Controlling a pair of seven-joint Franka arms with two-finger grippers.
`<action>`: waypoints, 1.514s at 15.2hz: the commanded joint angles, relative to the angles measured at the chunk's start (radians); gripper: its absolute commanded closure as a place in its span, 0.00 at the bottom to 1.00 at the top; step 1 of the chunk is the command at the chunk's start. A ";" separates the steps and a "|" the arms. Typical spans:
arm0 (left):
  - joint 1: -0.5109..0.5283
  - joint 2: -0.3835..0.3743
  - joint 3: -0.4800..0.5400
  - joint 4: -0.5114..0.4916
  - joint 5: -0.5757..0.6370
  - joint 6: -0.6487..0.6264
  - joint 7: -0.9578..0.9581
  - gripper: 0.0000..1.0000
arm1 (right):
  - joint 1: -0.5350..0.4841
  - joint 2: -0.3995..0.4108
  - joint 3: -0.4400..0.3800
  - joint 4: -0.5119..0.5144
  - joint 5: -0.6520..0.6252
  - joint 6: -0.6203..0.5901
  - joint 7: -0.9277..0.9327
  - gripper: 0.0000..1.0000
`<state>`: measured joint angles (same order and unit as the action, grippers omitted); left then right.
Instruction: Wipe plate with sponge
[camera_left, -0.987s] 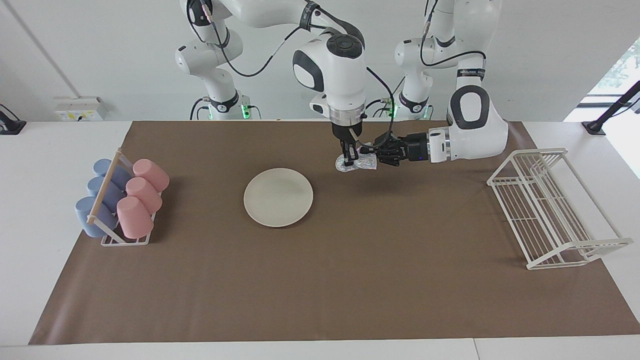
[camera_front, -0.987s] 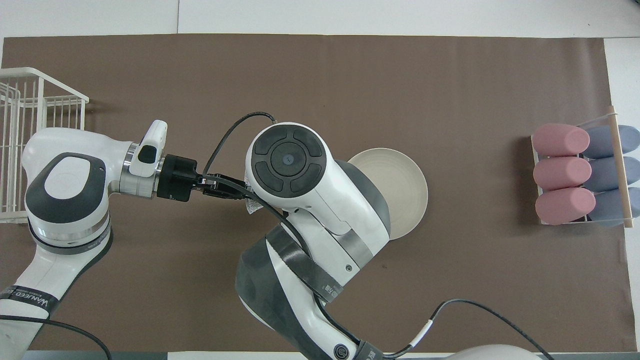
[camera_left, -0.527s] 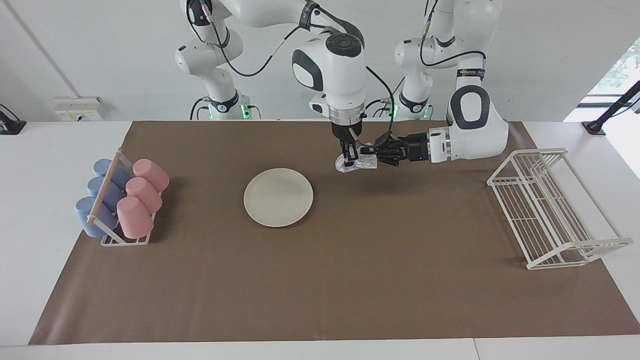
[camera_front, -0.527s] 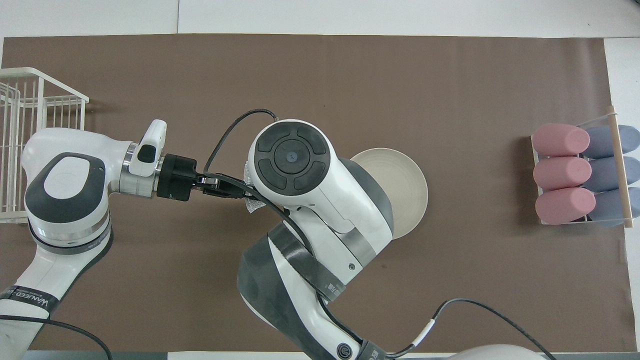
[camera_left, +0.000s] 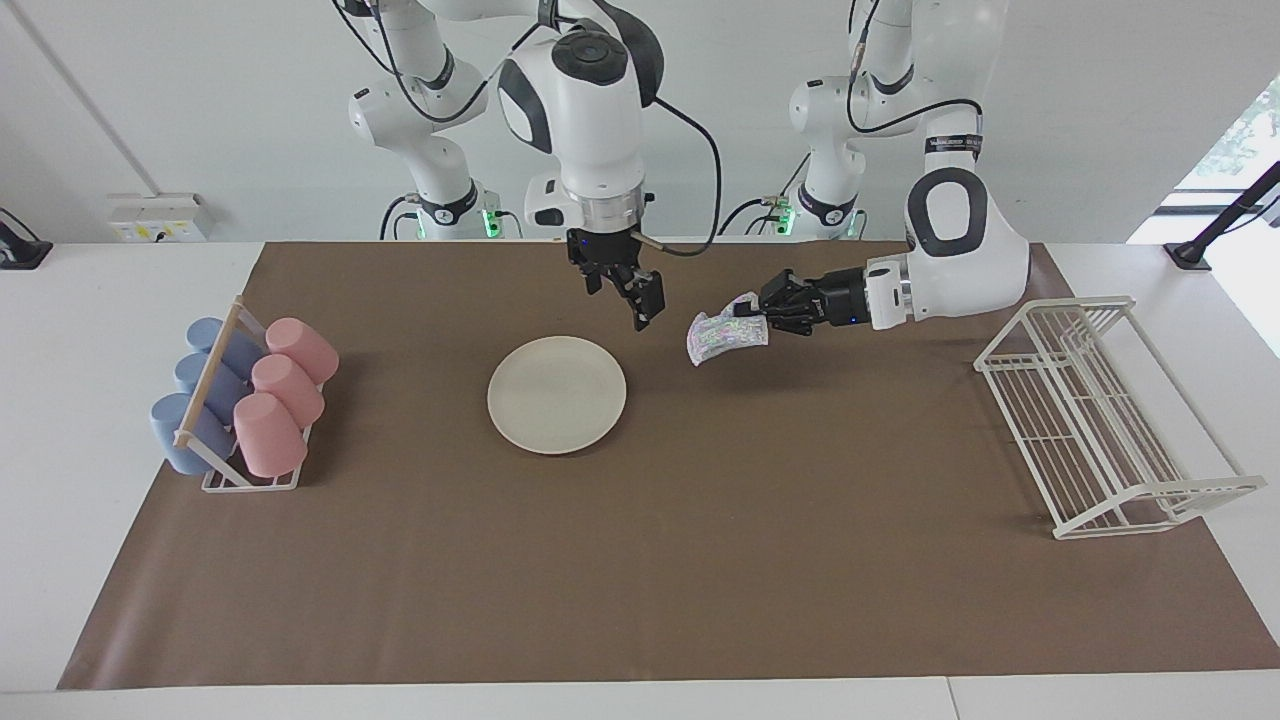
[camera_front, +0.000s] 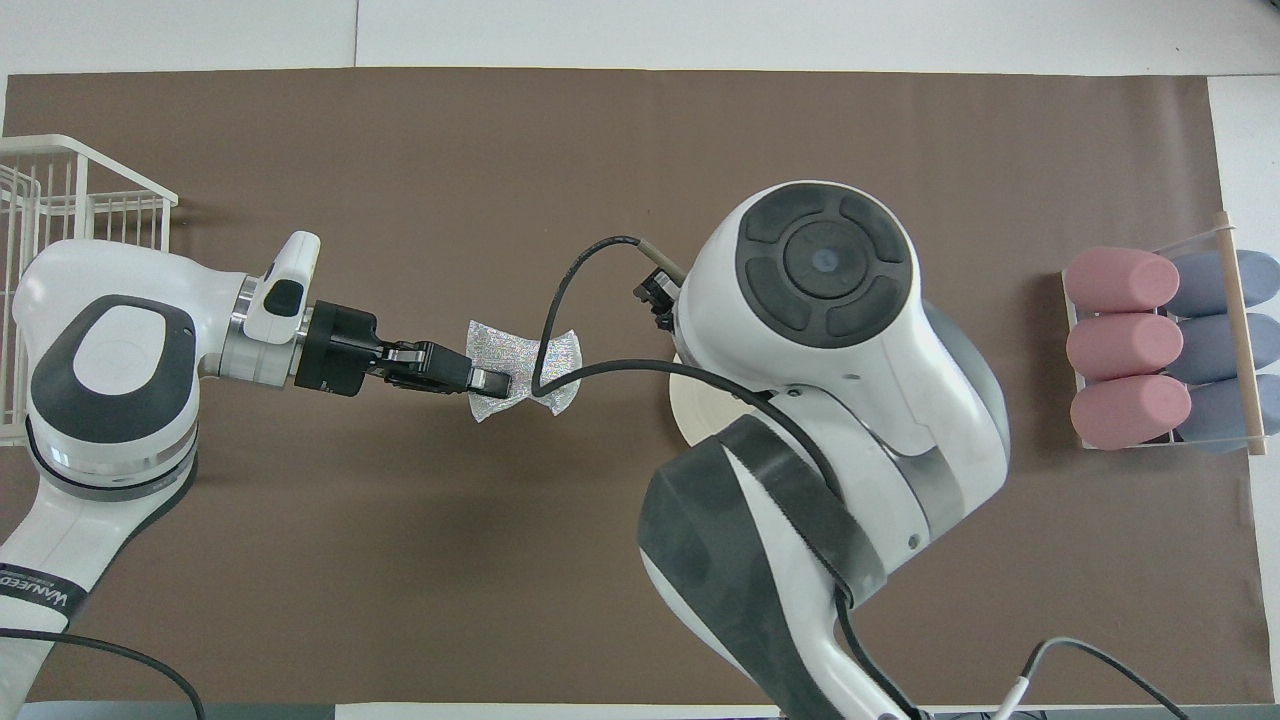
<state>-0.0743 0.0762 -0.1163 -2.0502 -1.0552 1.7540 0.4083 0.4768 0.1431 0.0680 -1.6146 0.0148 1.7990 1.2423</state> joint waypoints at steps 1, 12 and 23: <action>-0.019 -0.018 0.001 0.063 0.162 0.028 -0.158 1.00 | -0.053 -0.100 0.009 -0.083 -0.006 -0.058 -0.257 0.00; -0.226 0.010 -0.006 0.228 0.904 0.016 -0.794 1.00 | -0.417 -0.212 0.004 -0.073 -0.006 -0.293 -1.015 0.00; -0.370 0.053 -0.006 0.303 1.556 -0.373 -0.931 1.00 | -0.511 -0.152 0.003 -0.068 0.042 -0.239 -1.218 0.00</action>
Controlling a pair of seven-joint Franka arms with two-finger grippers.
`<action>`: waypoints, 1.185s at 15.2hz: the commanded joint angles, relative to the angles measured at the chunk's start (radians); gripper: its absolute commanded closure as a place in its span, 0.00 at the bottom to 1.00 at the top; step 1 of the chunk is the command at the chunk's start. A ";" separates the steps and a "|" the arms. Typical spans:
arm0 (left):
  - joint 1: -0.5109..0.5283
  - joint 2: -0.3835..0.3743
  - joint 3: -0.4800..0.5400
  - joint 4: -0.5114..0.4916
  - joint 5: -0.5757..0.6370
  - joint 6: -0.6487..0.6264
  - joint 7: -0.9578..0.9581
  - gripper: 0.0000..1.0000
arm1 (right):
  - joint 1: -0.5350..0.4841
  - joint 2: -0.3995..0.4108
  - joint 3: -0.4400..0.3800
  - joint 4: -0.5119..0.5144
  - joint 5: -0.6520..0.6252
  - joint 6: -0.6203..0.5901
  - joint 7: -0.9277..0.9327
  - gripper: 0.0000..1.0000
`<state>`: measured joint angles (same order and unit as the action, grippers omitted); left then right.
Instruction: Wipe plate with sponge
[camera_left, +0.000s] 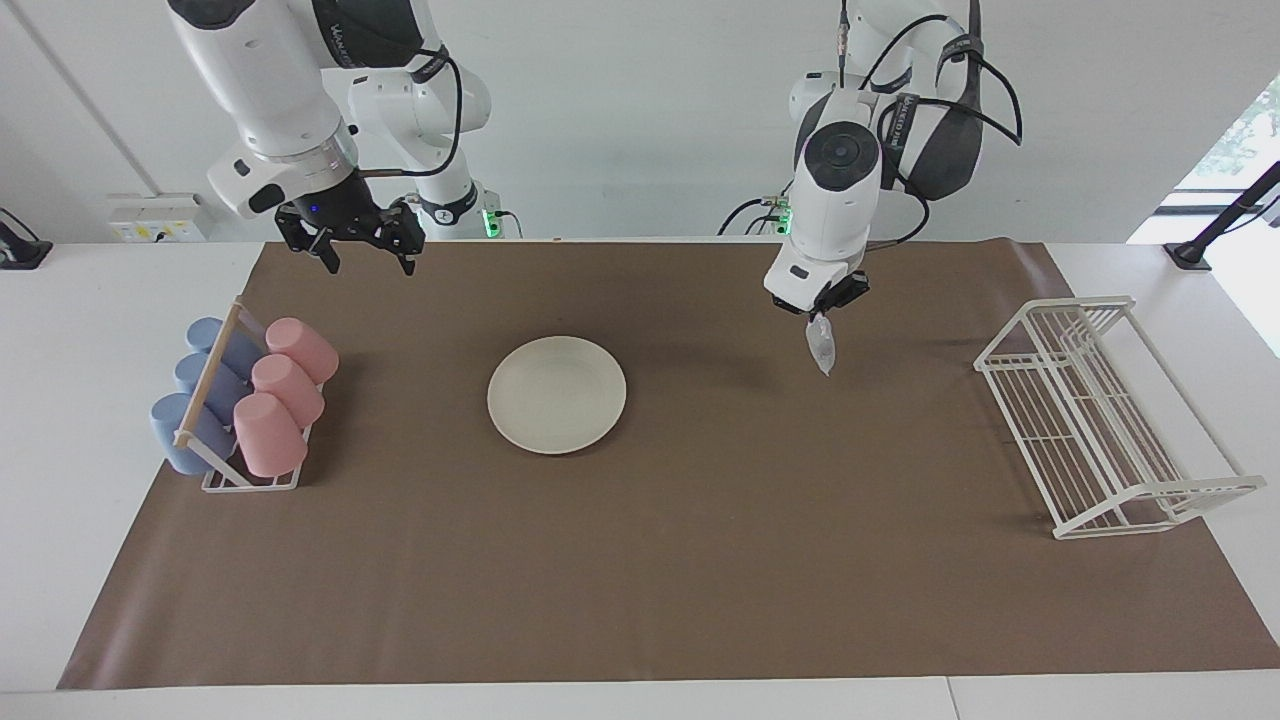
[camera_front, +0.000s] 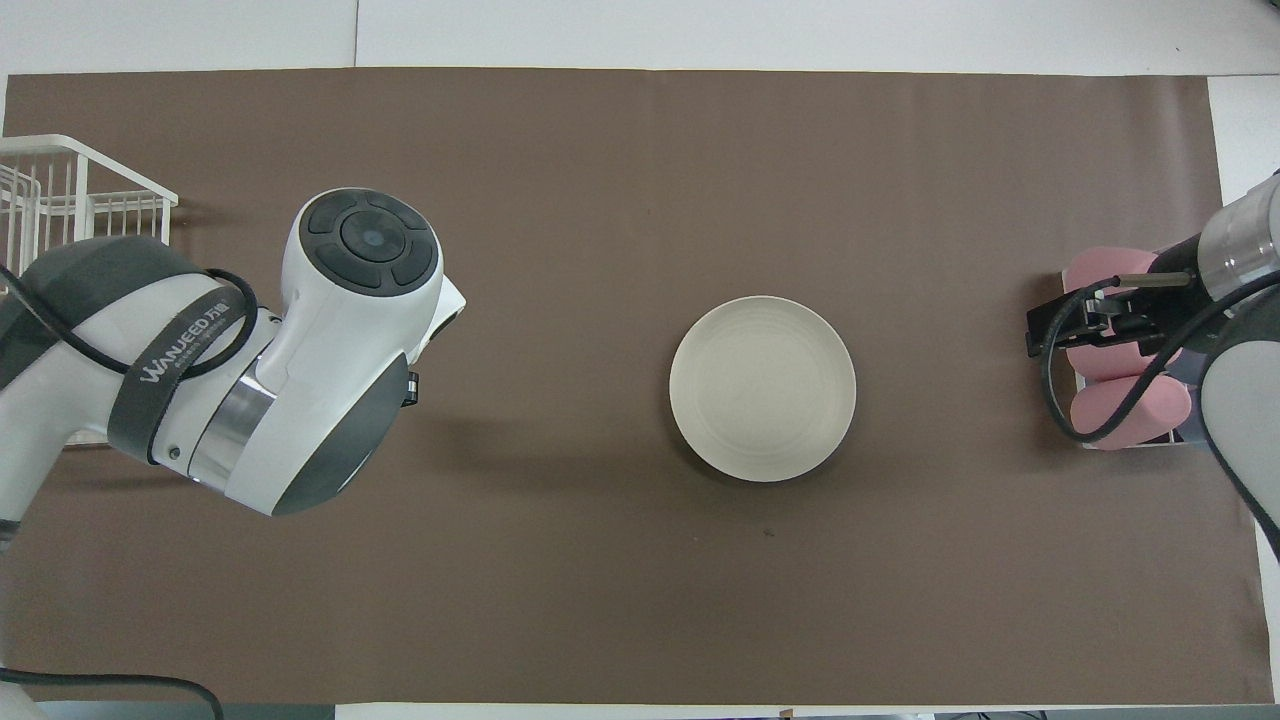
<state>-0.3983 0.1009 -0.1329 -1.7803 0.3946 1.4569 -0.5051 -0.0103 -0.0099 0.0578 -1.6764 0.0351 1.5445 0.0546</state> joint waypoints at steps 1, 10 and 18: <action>-0.056 0.042 0.010 0.032 0.169 -0.104 -0.018 1.00 | -0.020 -0.001 0.013 -0.008 0.022 0.016 -0.030 0.00; 0.022 0.243 0.030 0.065 0.651 -0.228 -0.007 1.00 | 0.107 -0.024 -0.134 -0.006 0.003 -0.035 -0.030 0.00; 0.191 0.293 0.029 0.064 0.862 0.011 0.077 1.00 | 0.069 -0.010 -0.134 0.014 -0.024 -0.018 -0.070 0.00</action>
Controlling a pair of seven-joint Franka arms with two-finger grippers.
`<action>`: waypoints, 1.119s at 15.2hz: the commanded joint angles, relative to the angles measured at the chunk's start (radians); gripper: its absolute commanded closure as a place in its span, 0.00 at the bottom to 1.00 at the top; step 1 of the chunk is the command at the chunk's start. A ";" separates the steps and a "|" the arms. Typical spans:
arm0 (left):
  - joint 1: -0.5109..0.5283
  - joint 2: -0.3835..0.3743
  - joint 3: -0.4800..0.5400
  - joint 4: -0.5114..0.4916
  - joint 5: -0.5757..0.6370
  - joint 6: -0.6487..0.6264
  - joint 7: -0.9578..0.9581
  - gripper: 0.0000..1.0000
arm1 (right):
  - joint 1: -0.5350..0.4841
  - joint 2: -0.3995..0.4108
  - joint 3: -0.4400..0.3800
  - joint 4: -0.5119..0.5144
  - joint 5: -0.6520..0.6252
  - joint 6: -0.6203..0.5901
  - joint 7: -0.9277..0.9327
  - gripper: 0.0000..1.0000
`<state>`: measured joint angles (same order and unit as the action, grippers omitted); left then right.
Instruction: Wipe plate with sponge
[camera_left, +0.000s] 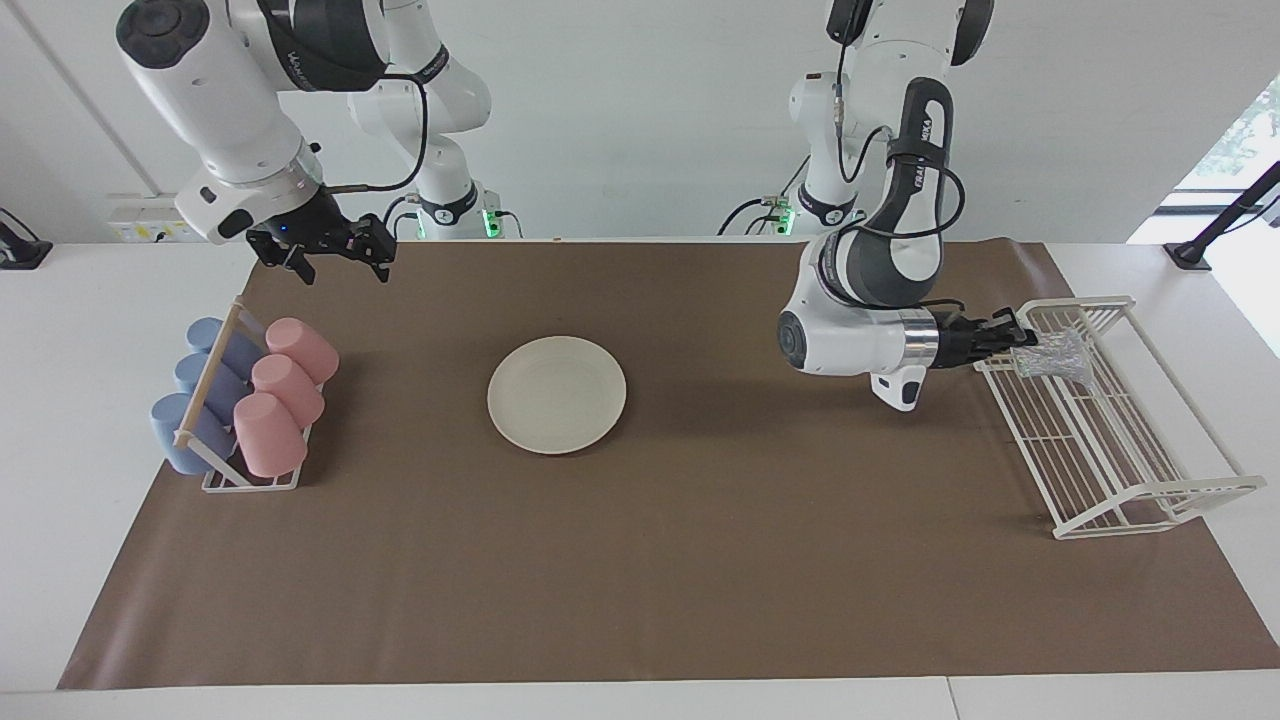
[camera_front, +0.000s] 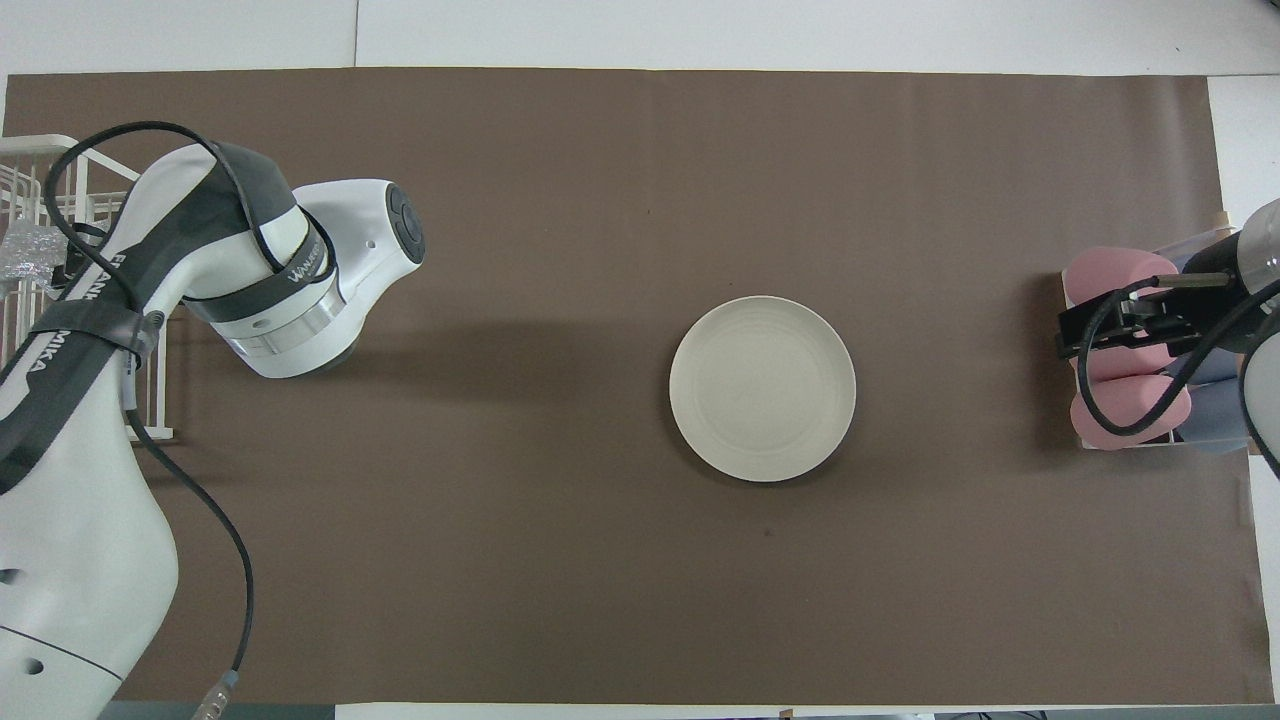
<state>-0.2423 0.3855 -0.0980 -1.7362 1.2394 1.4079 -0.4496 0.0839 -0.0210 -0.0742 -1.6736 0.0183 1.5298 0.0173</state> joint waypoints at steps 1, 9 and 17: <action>0.047 0.010 -0.006 0.015 0.017 0.084 0.022 1.00 | -0.035 0.001 -0.002 0.011 -0.008 -0.022 -0.034 0.00; 0.118 0.027 -0.006 0.030 -0.063 0.161 0.014 1.00 | -0.061 0.003 -0.025 0.029 -0.014 0.003 -0.057 0.00; 0.118 0.038 -0.006 0.060 -0.129 0.149 0.002 1.00 | -0.059 0.007 -0.027 0.026 -0.012 0.046 -0.076 0.00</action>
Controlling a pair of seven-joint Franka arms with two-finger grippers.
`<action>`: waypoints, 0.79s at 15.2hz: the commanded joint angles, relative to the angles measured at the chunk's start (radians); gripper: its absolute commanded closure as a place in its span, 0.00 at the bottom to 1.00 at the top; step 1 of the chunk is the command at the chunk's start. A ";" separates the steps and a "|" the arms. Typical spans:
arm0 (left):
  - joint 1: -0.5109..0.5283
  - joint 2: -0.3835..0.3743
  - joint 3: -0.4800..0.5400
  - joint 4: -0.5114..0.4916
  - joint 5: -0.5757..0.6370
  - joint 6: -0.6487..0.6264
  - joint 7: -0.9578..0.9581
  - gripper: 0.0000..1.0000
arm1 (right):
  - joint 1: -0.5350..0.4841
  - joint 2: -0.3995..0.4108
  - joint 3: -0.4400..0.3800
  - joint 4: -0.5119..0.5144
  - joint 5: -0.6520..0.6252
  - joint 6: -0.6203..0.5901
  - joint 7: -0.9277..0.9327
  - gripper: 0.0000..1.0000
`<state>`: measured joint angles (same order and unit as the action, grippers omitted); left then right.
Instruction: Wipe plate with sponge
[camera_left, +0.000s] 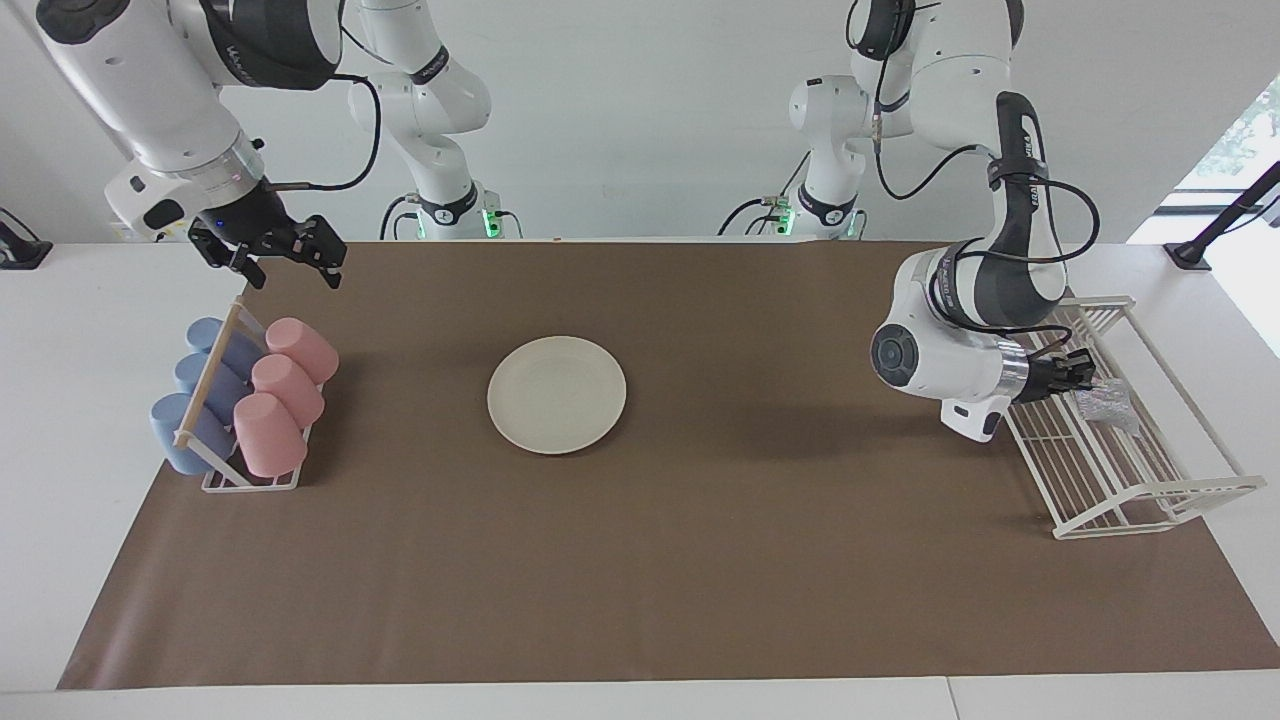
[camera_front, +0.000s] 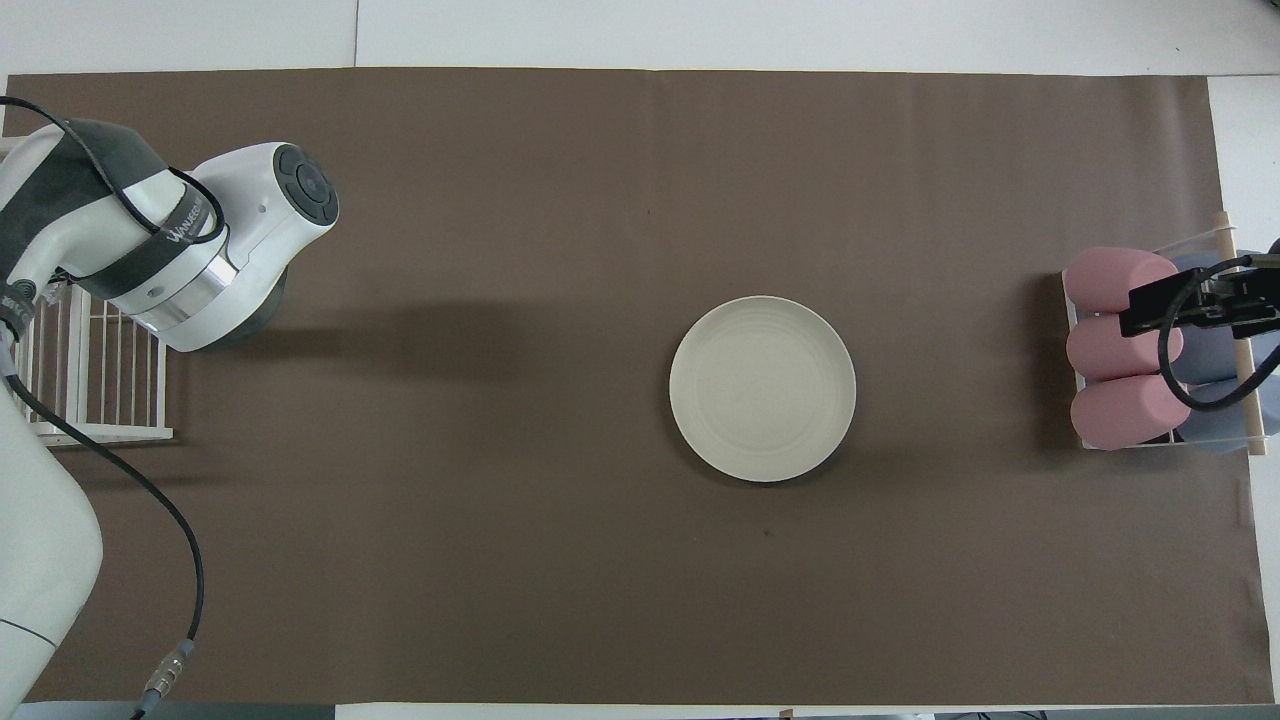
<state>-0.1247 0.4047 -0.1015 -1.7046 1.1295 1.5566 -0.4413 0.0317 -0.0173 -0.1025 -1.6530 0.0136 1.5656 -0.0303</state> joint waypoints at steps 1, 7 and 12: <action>-0.001 0.019 -0.003 0.028 -0.020 0.000 -0.013 1.00 | -0.006 0.002 0.003 0.005 -0.007 0.010 -0.028 0.00; 0.004 0.019 -0.003 0.034 -0.020 0.008 -0.013 0.25 | 0.000 0.000 0.004 0.005 -0.004 0.010 -0.026 0.00; 0.005 0.017 -0.003 0.036 -0.022 0.010 -0.011 0.00 | 0.008 0.000 0.006 0.005 -0.003 0.008 -0.023 0.00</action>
<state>-0.1248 0.4056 -0.1042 -1.6966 1.1214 1.5578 -0.4491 0.0404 -0.0173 -0.0986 -1.6519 0.0136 1.5697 -0.0303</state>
